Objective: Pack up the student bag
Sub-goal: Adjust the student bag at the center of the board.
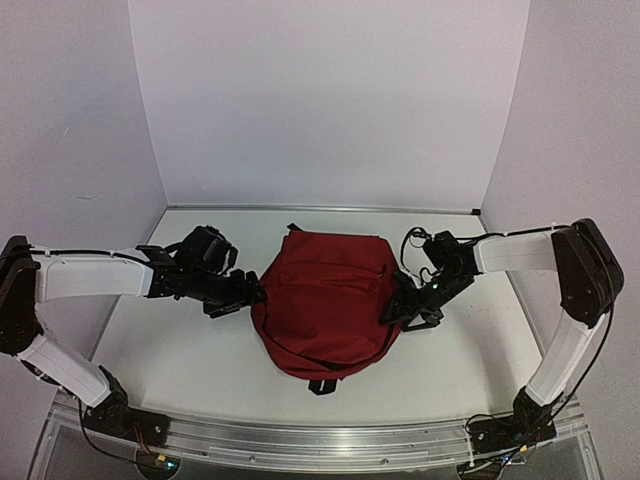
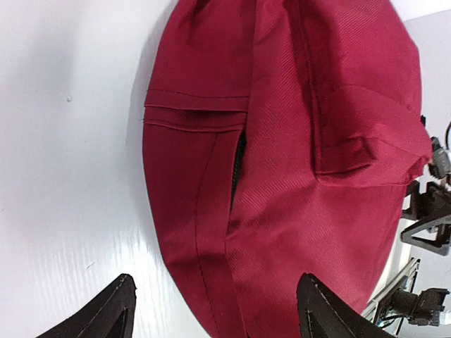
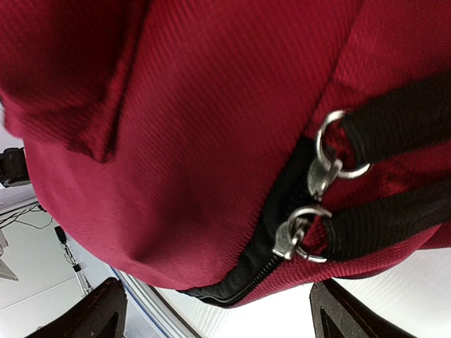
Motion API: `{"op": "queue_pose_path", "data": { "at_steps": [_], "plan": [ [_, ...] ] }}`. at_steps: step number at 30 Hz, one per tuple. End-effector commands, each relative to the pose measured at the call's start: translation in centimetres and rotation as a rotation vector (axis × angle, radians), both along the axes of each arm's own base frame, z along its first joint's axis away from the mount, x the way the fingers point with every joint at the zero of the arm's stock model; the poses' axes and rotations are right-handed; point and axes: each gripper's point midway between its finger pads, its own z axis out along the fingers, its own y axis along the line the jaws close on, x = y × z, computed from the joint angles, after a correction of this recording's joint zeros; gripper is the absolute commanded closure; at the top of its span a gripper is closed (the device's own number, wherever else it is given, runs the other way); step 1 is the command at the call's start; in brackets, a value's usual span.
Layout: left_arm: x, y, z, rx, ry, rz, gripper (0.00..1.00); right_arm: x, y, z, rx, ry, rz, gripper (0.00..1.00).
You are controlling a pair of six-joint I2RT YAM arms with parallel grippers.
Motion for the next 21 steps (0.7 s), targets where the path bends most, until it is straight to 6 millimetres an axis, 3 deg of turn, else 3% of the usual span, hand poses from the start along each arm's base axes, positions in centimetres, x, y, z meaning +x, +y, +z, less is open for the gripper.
{"op": "queue_pose_path", "data": {
  "at_steps": [1, 7, 11, 14, 15, 18, 21],
  "plan": [
    [0.1, 0.1, -1.1, 0.037, 0.018, -0.002, 0.21, 1.3, 1.0, 1.0, 0.007, -0.096, -0.013, 0.12],
    [0.8, -2.6, -4.3, 0.007, 0.101, -0.051, 0.22, 2.2, 0.4, -1.2, -0.067, -0.082, -0.037, 0.20],
    [1.1, -4.3, -3.4, -0.090, 0.083, -0.077, 0.39, 2.5, 1.0, -0.3, -0.034, -0.081, -0.035, 0.56],
    [1.1, -5.1, -0.2, -0.155, 0.013, -0.102, 0.72, 3.2, 1.9, 2.9, 0.029, -0.134, -0.035, 0.89],
    [1.0, -5.2, 1.2, -0.175, -0.020, -0.113, 0.79, 3.6, 2.0, 4.5, 0.049, -0.170, -0.040, 0.96],
    [1.0, -5.0, 6.5, -0.228, -0.140, -0.126, 0.98, 5.1, 2.3, 10.3, 0.122, -0.296, -0.061, 1.00],
    [1.1, -4.0, 12.6, -0.244, -0.293, -0.138, 1.00, 6.3, 2.4, 17.2, 0.205, -0.440, -0.086, 1.00]
  ]
}}
